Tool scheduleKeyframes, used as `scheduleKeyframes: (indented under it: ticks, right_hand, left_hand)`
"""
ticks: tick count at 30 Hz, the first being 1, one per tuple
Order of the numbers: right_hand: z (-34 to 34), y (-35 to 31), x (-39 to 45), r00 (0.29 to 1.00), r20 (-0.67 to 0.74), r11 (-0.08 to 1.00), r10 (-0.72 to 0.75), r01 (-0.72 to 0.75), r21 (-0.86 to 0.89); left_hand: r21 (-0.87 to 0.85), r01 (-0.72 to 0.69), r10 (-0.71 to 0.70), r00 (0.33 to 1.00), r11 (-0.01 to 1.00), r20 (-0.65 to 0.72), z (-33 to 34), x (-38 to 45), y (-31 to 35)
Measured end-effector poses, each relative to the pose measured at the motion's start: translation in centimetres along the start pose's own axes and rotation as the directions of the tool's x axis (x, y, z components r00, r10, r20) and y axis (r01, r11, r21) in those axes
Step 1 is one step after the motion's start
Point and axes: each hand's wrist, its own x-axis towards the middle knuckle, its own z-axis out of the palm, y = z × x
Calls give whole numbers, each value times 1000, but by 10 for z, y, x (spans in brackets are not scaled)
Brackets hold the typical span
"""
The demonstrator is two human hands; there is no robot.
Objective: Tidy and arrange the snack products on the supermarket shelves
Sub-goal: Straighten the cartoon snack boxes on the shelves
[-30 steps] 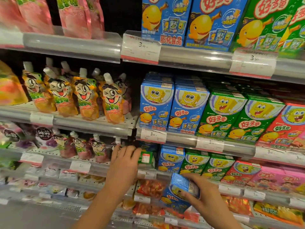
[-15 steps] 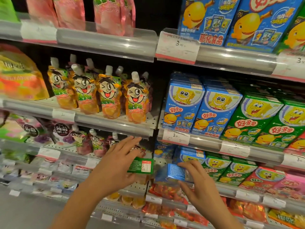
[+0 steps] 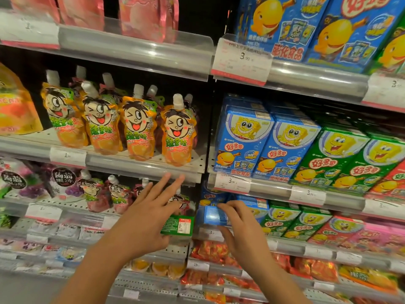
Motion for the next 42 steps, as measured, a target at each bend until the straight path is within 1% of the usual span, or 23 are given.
scheduleKeyframes:
  ticks: [3,7,9,13,18,26,28,33,36,38,40,41,42]
  right_hand:
    - [9,-2,9,1000,-17,997,-21,20,-72]
    - [18,-1,20,992,-104,979,-71,50,-195]
    - [23,4,25,990,-115,966,-77,46,-254]
    - [25,10,33,994,-93,945,-55,22,-326]
    - [18,11,39,997,-72,938,-33,6,-348]
    - [11,14,54,1000,28,911,11,1,-412]
    - [10,16,55,999,35,907,14,2,-422]
    - [7,20,44,998,13,926,-58,59,-373]
    - [4,22,32,997,28,943,-66,71,-324]
    - [-3,23,22,995,12,955,-101,101,-279]
    - [-11,22,5,982,-40,971,-186,178,-160]
    - [-17,20,-4,977,-65,977,-203,198,-79]
    - [-25,18,-13,979,-83,982,-185,188,26]
  left_hand:
    - [2,12,-12,1000,1000,-16,3,1,-2]
    - [-34,25,-27,999,999,-45,6,1,-3]
    - [-50,30,-32,998,998,-48,6,1,-2]
    - [-64,36,-40,998,997,-51,7,1,-3]
    - [-84,58,-61,998,995,-33,8,2,-2]
    - [-103,67,-72,997,992,-40,5,2,2]
    - [-108,76,-80,996,991,-37,4,2,4]
    - [-173,100,-103,995,980,-7,-5,2,9]
    - [-176,120,-118,993,977,21,-9,2,13]
    - [-162,137,-132,990,977,44,-12,4,16]
    - [-146,154,-148,988,977,50,-15,6,21]
    - [-151,155,-150,988,976,46,-16,7,25]
    - [-166,146,-143,989,975,29,-18,9,29]
